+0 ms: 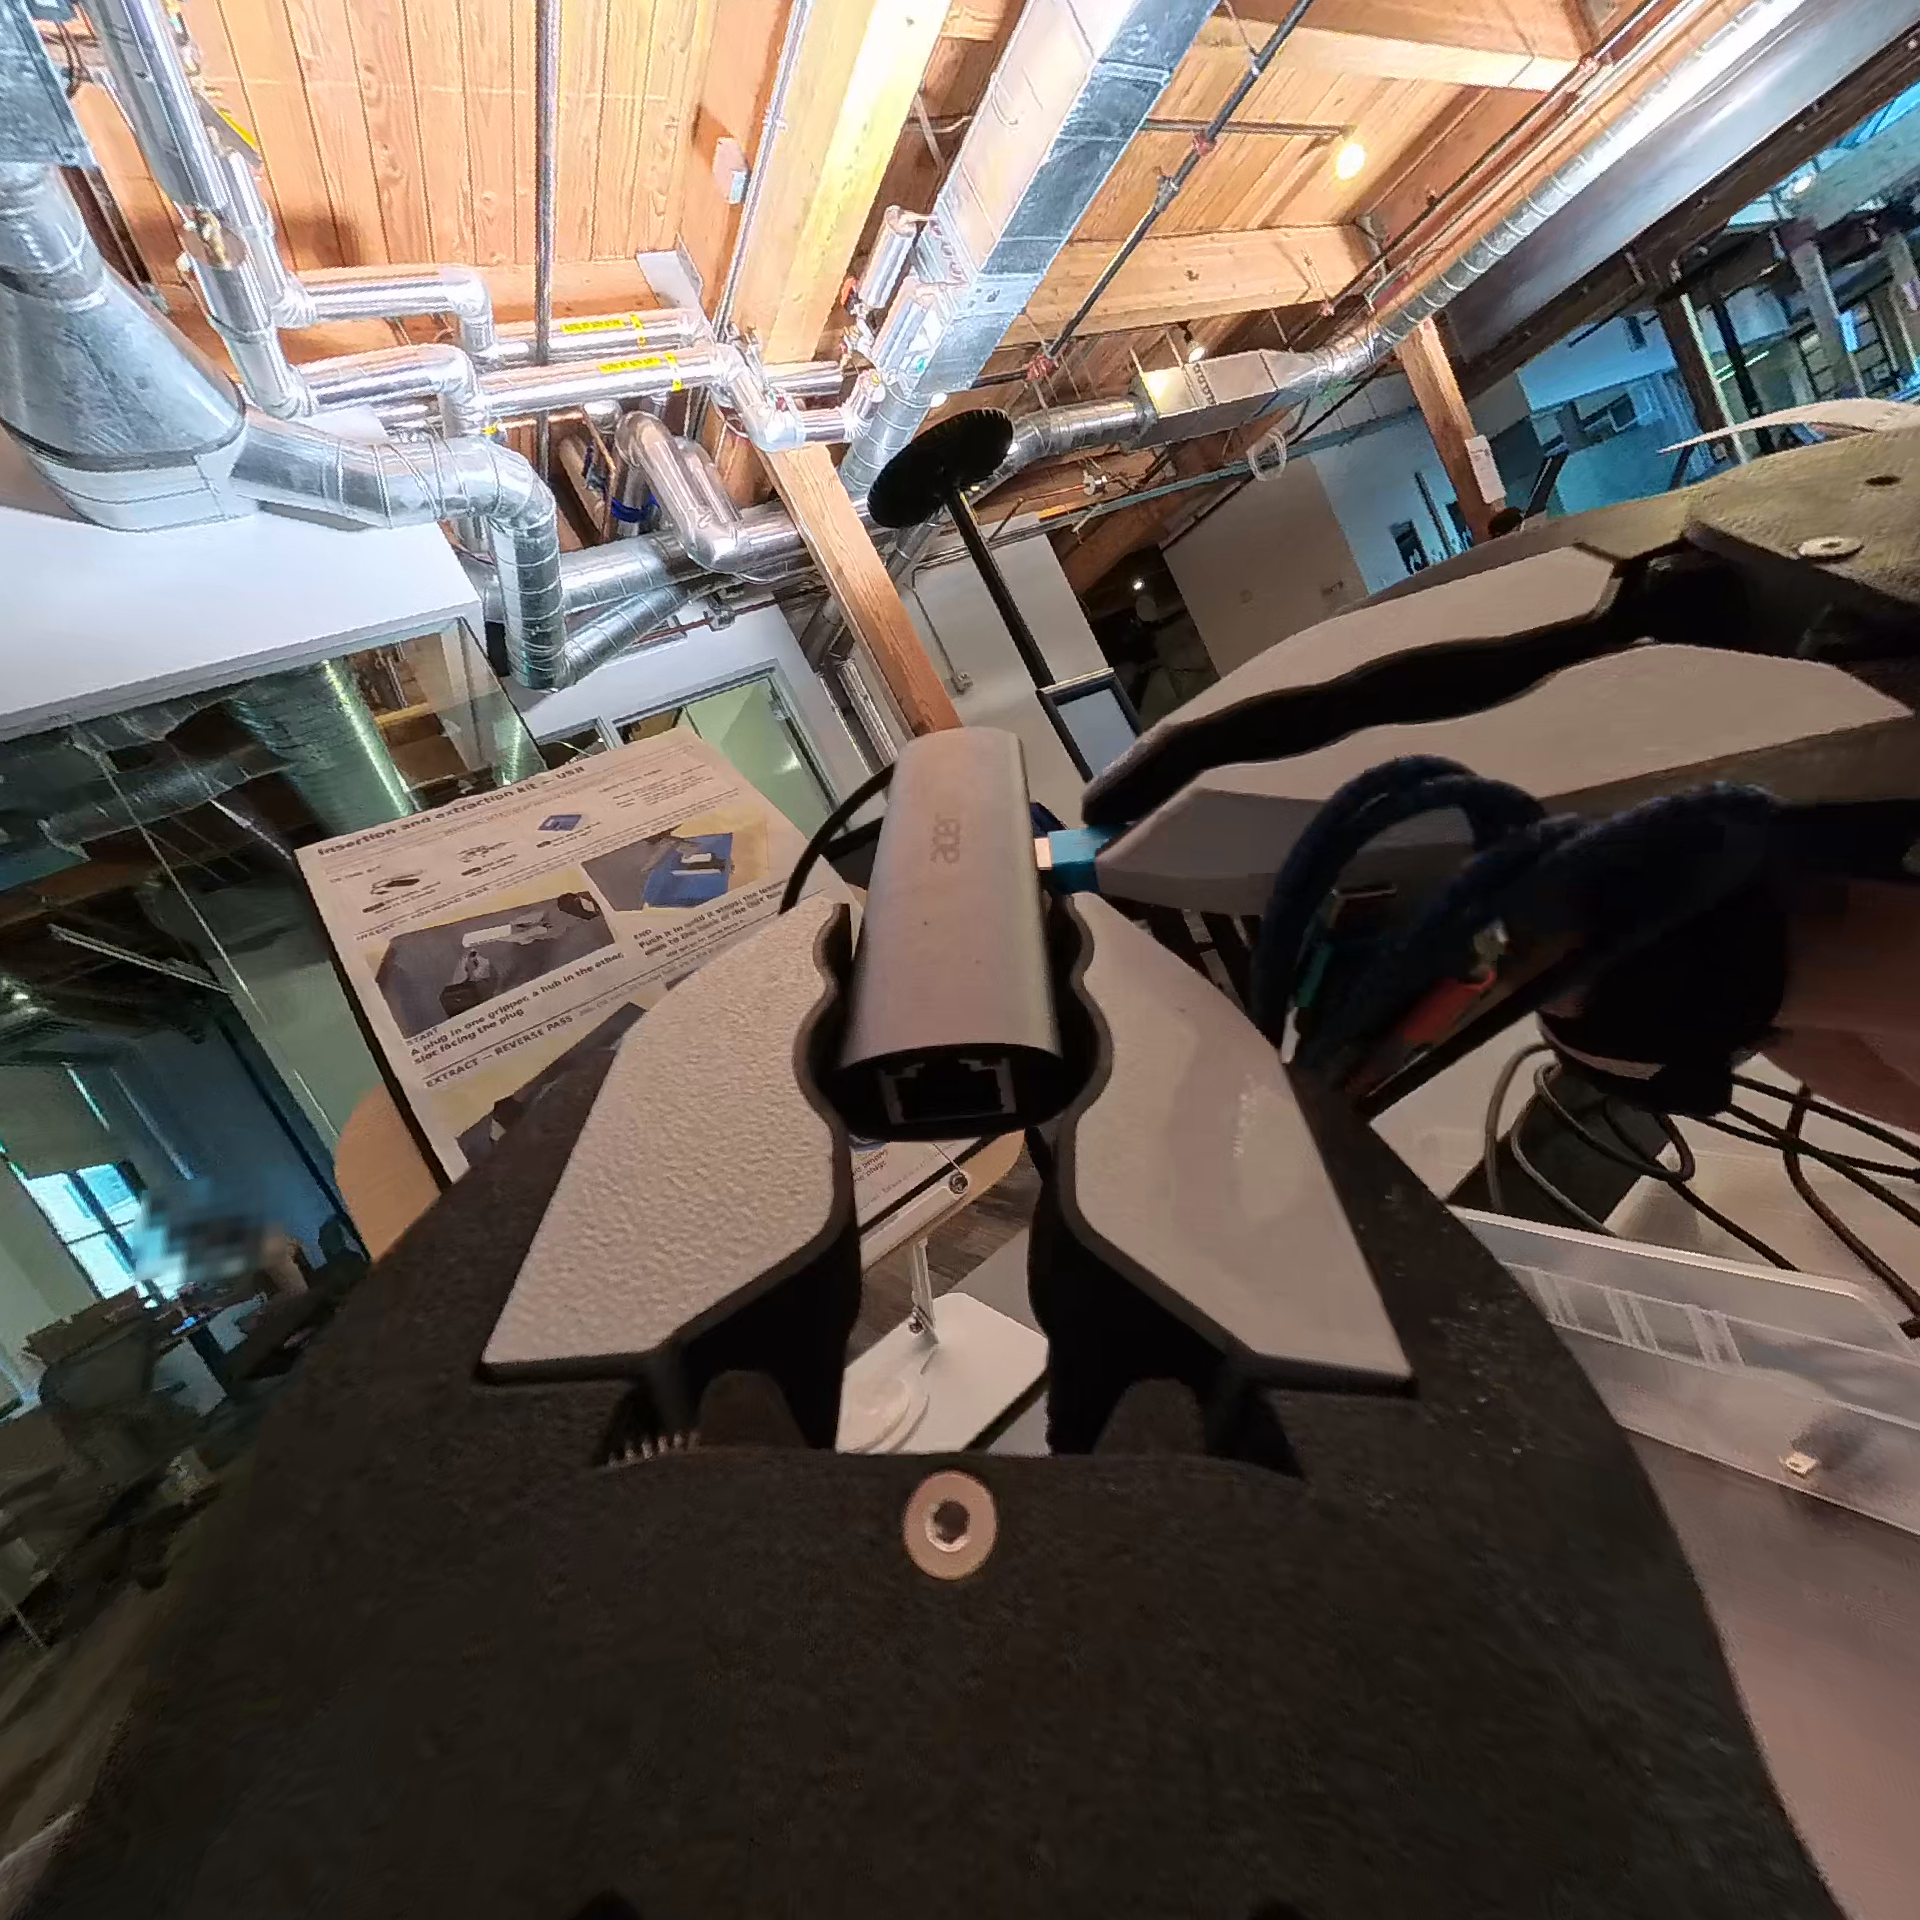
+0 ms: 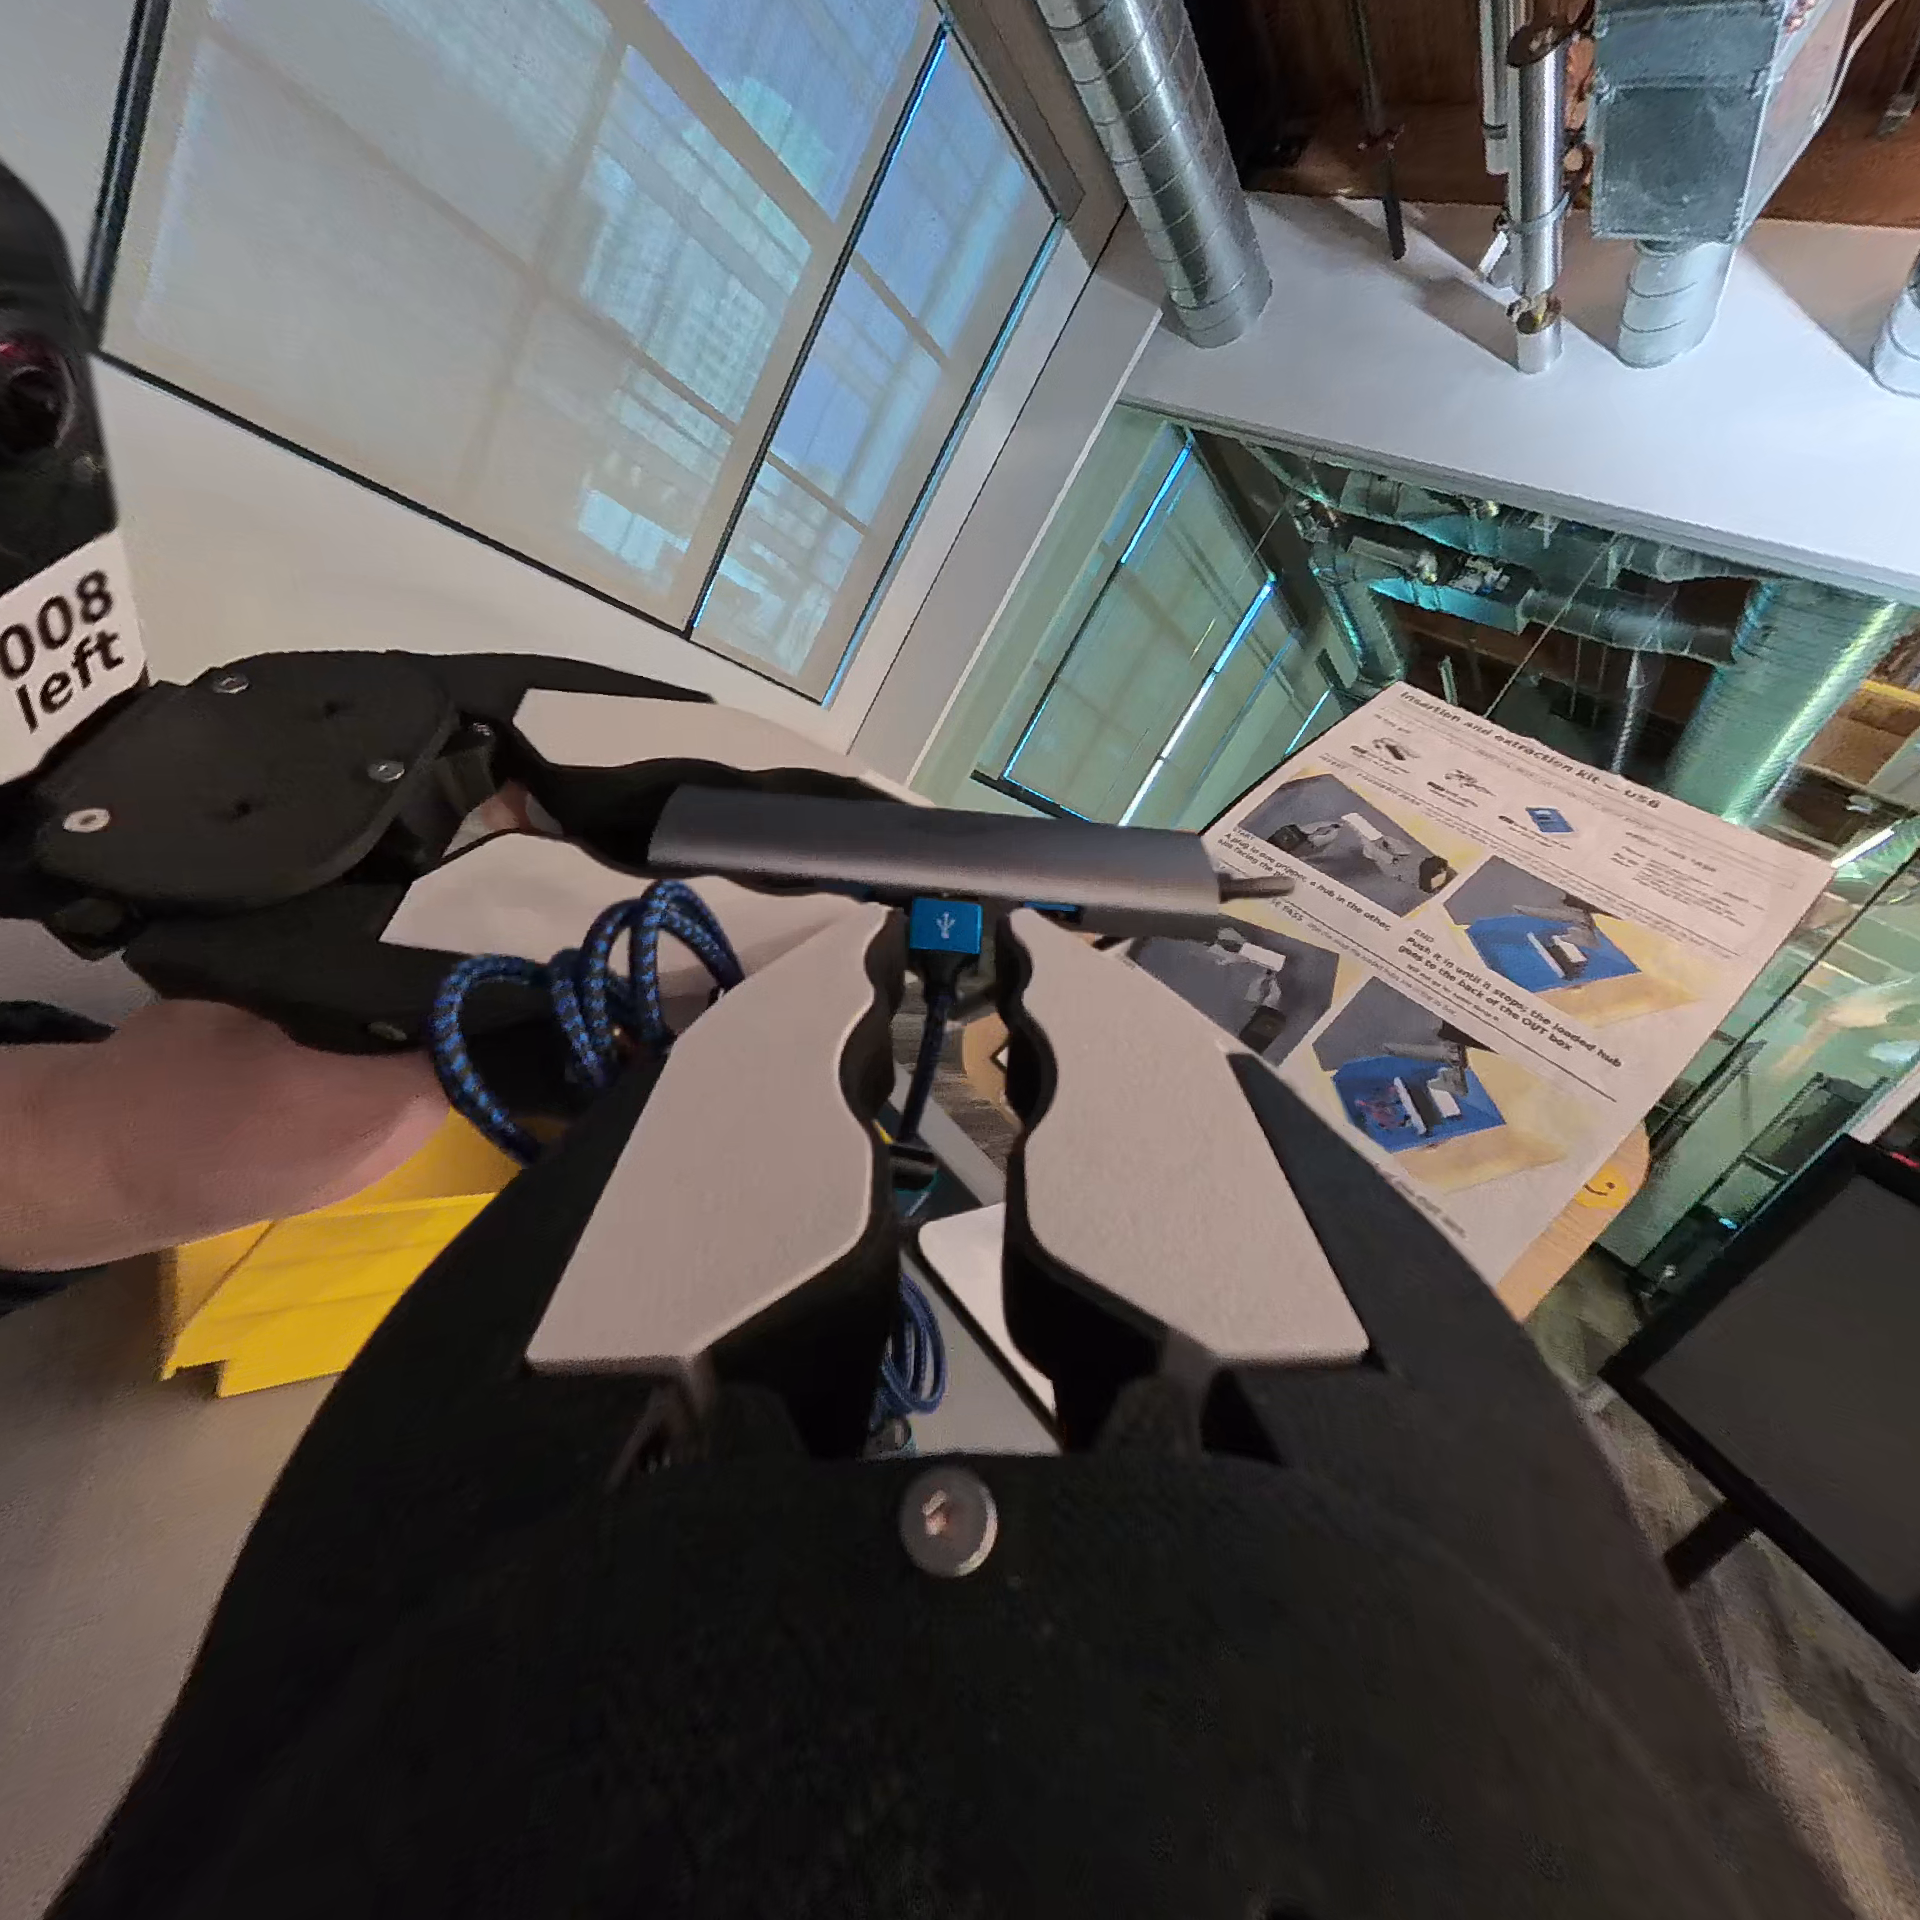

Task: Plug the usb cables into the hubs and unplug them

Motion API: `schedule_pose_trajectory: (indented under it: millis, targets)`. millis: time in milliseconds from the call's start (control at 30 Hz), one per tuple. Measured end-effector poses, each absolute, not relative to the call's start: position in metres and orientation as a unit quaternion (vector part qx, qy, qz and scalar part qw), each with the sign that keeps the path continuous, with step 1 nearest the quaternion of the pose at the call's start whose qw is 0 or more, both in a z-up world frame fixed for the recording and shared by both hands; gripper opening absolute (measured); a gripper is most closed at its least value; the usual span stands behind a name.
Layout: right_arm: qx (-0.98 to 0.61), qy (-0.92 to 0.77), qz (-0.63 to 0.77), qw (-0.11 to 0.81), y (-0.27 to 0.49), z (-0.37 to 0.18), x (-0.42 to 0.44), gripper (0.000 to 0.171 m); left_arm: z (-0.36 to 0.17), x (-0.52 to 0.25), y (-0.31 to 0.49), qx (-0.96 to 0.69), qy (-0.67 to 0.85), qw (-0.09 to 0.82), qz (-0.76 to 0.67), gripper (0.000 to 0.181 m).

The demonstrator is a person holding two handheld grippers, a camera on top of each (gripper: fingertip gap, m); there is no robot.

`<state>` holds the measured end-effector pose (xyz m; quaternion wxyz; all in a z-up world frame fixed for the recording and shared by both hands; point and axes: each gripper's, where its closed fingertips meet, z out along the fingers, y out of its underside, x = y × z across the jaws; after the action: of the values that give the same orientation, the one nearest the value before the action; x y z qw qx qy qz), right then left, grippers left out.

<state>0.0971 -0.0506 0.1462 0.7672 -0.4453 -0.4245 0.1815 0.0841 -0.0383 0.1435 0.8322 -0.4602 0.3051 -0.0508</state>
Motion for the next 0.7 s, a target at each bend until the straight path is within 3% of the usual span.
schedule_pose_trajectory:
  millis: [467, 700]
  targets:
    - [-0.466, -0.426, 0.280, 0.723, -0.0535, 0.1445, 0.0947, 0.015, 0.1485, 0.0842, -0.0439, -0.446, 0.301, 0.842, -0.035, 0.036]
    - [-0.451, -0.427, 0.233, 0.748, -0.0506, 0.1422, 0.0964, 0.014, 0.1454, 0.0856, -0.0391, -0.463, 0.311, 0.830, -0.025, 0.036]
